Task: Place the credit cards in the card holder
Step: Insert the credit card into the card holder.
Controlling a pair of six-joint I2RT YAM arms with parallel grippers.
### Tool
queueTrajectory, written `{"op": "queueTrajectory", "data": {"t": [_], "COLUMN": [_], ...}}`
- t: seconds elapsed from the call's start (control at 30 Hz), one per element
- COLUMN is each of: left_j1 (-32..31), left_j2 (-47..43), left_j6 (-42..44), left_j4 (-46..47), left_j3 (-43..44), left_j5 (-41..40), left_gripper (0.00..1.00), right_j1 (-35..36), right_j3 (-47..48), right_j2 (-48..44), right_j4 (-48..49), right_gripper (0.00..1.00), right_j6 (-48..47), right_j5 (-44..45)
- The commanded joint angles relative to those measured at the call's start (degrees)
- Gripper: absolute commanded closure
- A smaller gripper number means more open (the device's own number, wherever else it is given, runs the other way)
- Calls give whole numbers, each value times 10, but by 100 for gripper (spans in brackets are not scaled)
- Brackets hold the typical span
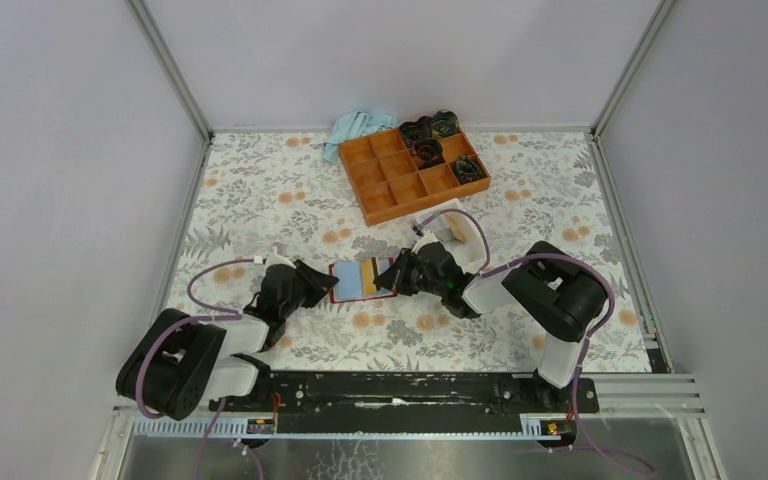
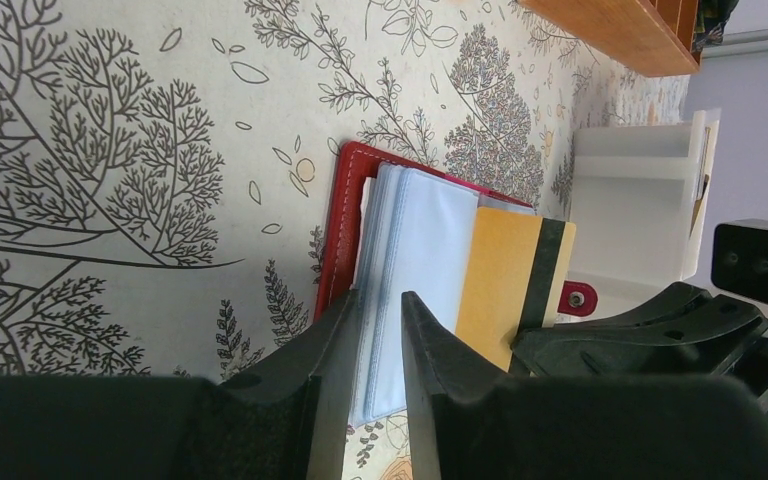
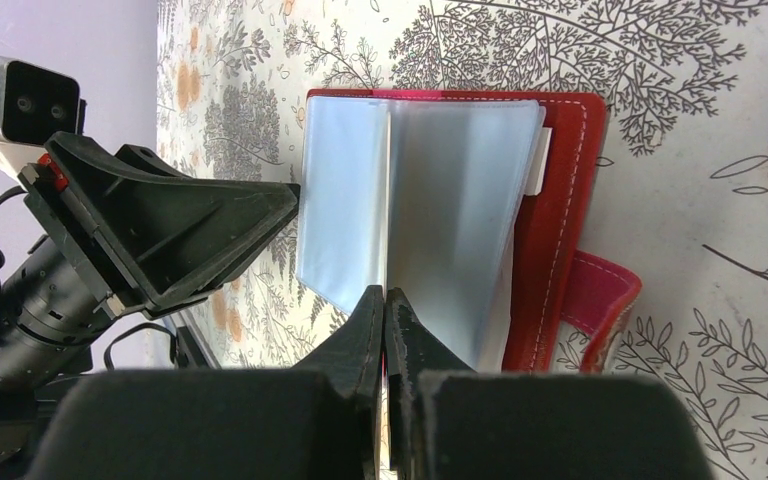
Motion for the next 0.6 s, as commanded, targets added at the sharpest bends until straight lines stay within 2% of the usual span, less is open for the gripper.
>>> {"op": "queueTrajectory", "data": {"t": [0.0, 0.57], "left_j1": [3, 3], "left_j2": [11, 14], "left_j6": [-2, -7], "left_j4": [25, 38], "left_j3": [-11, -20], "left_j5": [5, 12], "left_gripper": [71, 71], "right_j1": [7, 7], "right_j3": [-6, -15], "right_j2": [4, 30], "right_j4": [40, 90], "right_gripper": [100, 100], "right_j6": [15, 71], "right_j5": [14, -4]}}
